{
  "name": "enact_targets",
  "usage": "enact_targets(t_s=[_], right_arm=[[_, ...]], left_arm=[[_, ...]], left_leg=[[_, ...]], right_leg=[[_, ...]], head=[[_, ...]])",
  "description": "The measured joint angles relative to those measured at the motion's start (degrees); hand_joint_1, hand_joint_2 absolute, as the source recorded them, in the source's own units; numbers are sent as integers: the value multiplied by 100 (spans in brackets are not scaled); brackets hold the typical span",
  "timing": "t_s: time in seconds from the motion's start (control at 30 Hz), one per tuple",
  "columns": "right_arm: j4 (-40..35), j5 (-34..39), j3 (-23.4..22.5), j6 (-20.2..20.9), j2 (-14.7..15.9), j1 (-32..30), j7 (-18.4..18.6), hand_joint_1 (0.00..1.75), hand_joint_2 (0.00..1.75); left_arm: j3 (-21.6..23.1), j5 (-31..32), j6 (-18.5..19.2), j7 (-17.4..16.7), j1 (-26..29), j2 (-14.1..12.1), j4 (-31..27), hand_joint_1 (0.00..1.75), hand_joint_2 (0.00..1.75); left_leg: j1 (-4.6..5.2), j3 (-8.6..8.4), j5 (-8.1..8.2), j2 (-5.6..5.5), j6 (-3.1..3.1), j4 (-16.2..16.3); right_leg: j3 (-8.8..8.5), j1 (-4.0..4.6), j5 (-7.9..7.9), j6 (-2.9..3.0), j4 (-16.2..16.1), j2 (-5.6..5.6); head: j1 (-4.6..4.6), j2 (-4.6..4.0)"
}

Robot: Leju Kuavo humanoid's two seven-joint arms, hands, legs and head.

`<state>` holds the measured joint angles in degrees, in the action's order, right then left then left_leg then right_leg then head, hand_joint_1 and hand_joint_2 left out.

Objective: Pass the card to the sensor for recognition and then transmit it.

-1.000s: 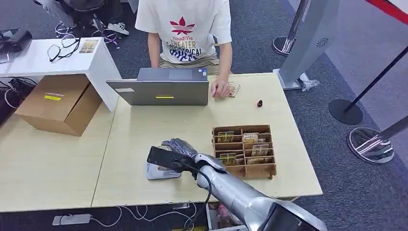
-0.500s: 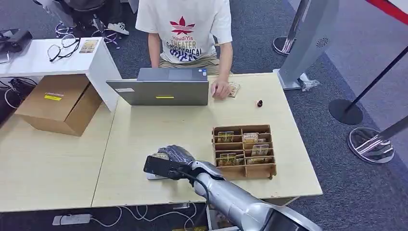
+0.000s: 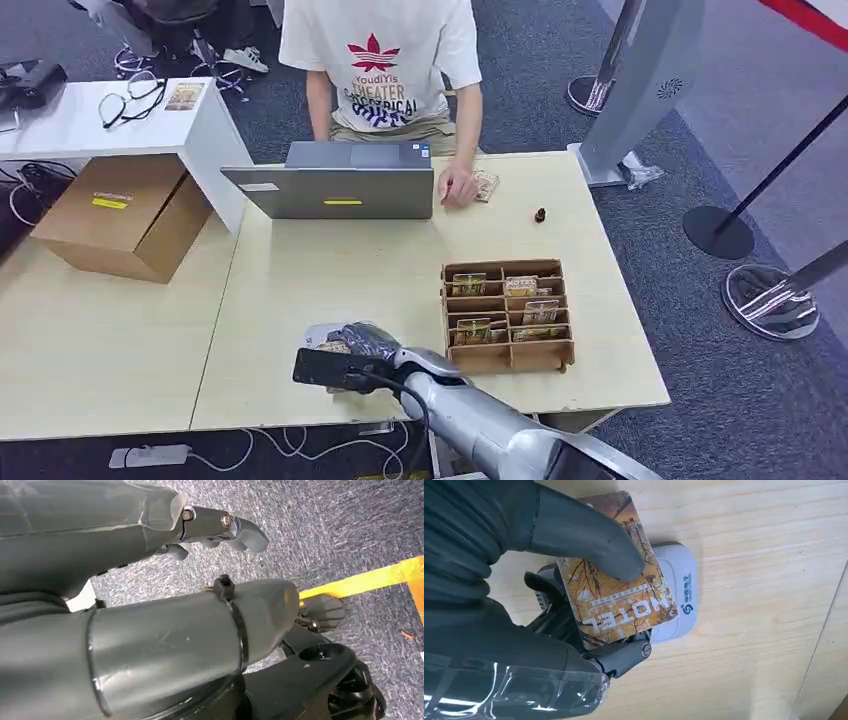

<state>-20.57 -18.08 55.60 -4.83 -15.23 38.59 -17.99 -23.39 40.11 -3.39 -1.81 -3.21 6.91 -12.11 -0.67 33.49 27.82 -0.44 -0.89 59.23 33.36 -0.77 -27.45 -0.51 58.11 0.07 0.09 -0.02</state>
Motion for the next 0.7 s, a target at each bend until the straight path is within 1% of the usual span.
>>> enact_targets(t_s=[0.1, 0.43, 0.53, 0.7], right_arm=[[11, -24, 24, 87, -9, 14, 109, 175, 175], [44, -37, 72, 183, -9, 67, 179, 175, 175], [41, 15, 72, 181, -9, 68, 135, 175, 175], [17, 136, 72, 255, -7, 71, -124, 175, 175]], left_arm=[[0, 2, 13, 0, 0, 0, 0, 0, 0], [0, 2, 15, -11, 0, 0, 0, 0, 0], [0, 0, 15, -9, 0, 0, 0, 0, 0], [0, -7, 9, -9, 2, 0, 0, 0, 0]], left_leg=[[0, -1, 0, 0, 0, 0], [0, -7, 0, 3, 0, 0], [0, -6, 0, 3, 0, 0], [0, -6, 0, 3, 0, 0]], right_leg=[[0, 0, 0, 0, 0, 0], [-5, 0, 0, 0, 0, 1], [-5, 0, 0, 0, 0, 1], [-4, 0, 1, 0, 0, 1]], head=[[-2, 0], [0, 0], [0, 0], [-2, 0]])
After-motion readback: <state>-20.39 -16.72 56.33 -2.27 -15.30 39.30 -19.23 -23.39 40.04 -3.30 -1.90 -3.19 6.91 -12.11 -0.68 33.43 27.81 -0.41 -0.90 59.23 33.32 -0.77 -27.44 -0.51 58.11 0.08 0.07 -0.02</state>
